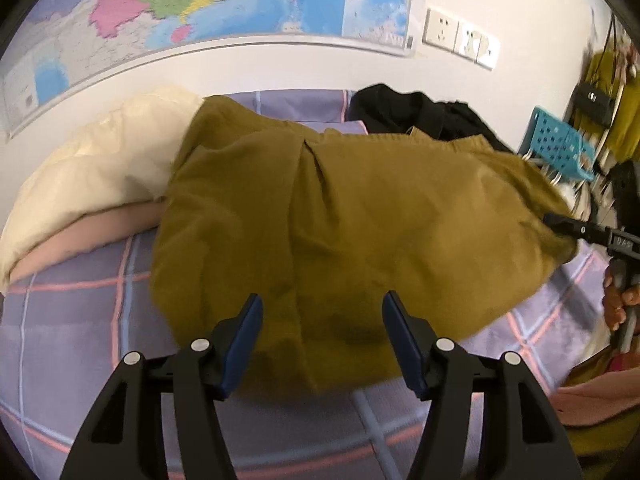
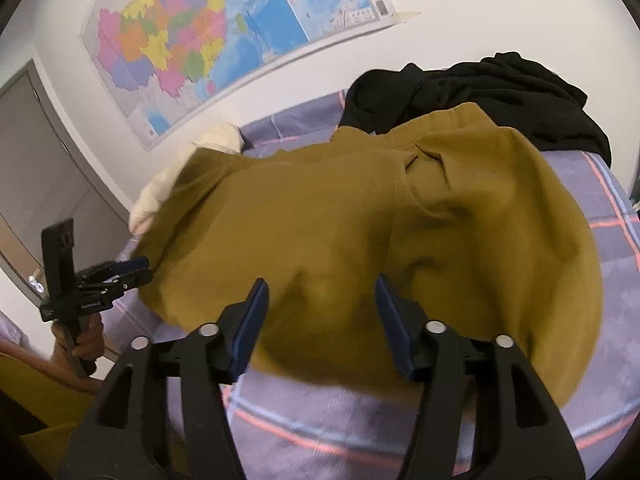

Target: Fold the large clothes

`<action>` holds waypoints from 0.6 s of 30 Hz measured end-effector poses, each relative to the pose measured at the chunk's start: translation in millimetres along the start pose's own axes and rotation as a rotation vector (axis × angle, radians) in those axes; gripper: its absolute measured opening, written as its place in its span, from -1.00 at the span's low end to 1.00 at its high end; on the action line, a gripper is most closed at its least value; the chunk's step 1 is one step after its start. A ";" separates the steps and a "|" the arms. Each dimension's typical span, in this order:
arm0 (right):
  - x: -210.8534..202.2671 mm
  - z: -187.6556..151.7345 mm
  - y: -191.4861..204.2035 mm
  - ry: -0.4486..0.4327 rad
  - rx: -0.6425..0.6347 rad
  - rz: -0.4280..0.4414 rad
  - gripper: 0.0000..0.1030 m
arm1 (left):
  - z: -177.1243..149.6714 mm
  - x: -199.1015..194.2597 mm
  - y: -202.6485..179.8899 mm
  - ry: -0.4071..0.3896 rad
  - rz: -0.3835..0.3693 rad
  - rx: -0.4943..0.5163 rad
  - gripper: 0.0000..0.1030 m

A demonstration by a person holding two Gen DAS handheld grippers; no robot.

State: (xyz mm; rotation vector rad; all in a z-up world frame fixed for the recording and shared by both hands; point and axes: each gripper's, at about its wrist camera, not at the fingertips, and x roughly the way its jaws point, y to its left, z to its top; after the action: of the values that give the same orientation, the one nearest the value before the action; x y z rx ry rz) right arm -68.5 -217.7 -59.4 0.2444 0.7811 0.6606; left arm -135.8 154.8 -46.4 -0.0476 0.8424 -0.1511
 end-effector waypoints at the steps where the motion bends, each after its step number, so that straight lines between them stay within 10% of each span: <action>1: -5.6 -2.2 -1.0 -0.009 0.010 0.007 0.22 | -2.3 -6.4 4.6 0.001 -0.020 -0.025 0.16; 18: -18.1 -20.1 4.2 -0.030 0.033 0.075 0.32 | -44.8 -3.8 34.5 0.140 -0.062 -0.209 0.17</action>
State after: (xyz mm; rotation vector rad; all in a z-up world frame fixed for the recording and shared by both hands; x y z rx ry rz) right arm -94.3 -226.5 -61.2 0.3146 0.7570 0.7137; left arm -167.8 190.3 -76.9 -0.2617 0.9949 -0.1249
